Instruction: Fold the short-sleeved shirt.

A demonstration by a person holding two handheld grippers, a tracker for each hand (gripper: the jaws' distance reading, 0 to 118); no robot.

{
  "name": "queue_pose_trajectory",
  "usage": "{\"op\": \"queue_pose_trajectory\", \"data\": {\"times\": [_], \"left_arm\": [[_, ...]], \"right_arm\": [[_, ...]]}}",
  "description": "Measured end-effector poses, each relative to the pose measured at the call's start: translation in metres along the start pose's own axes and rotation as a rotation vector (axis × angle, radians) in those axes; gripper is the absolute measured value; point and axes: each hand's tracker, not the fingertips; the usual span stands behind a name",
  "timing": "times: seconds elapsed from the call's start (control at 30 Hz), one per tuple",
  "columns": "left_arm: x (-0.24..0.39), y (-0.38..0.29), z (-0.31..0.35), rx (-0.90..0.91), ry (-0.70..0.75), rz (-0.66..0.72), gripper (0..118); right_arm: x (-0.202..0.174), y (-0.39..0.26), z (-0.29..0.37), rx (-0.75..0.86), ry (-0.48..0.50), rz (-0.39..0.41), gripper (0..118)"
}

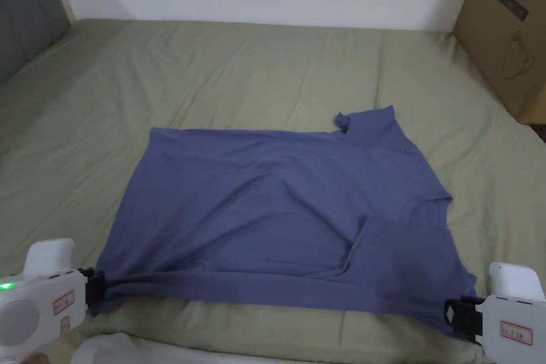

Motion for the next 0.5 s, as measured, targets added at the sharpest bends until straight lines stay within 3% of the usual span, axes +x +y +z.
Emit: {"op": "queue_pose_trajectory", "data": {"times": [0.03,0.07,0.1,0.13,0.27,0.3,0.33,0.4,0.43,0.5], "left_arm": [[0.004,0.000,0.002,-0.001,0.007,-0.005,3],[0.000,0.003,0.005,0.006,0.004,-0.008,3],[0.003,0.004,0.006,0.011,0.002,-0.008,3],[0.006,0.004,0.006,0.011,0.002,-0.007,3],[0.005,0.007,0.007,0.008,0.002,-0.010,3],[0.007,0.006,0.007,0.005,0.006,-0.014,3],[0.001,0.009,0.008,0.003,0.010,-0.015,3],[0.001,0.008,0.007,-0.003,0.007,-0.009,3],[0.002,0.007,0.007,-0.008,0.008,-0.005,3],[-0.003,0.009,0.008,-0.013,0.016,0.000,3]], "right_arm": [[0.000,0.001,0.004,0.022,-0.001,0.003,1],[0.001,0.004,0.004,0.026,-0.013,0.009,11],[0.002,0.006,0.003,0.026,-0.036,0.015,34],[0.004,0.008,0.000,0.018,-0.077,0.025,70],[0.017,0.014,-0.010,-0.031,-0.099,-0.014,73],[0.019,0.013,-0.013,-0.043,-0.089,-0.010,73],[0.021,0.010,-0.017,-0.063,-0.084,-0.010,62],[0.024,0.003,-0.028,-0.125,-0.049,-0.031,0],[0.023,-0.002,-0.030,-0.116,-0.072,-0.053,0],[0.019,-0.003,-0.025,-0.110,-0.056,-0.020,0]]}}
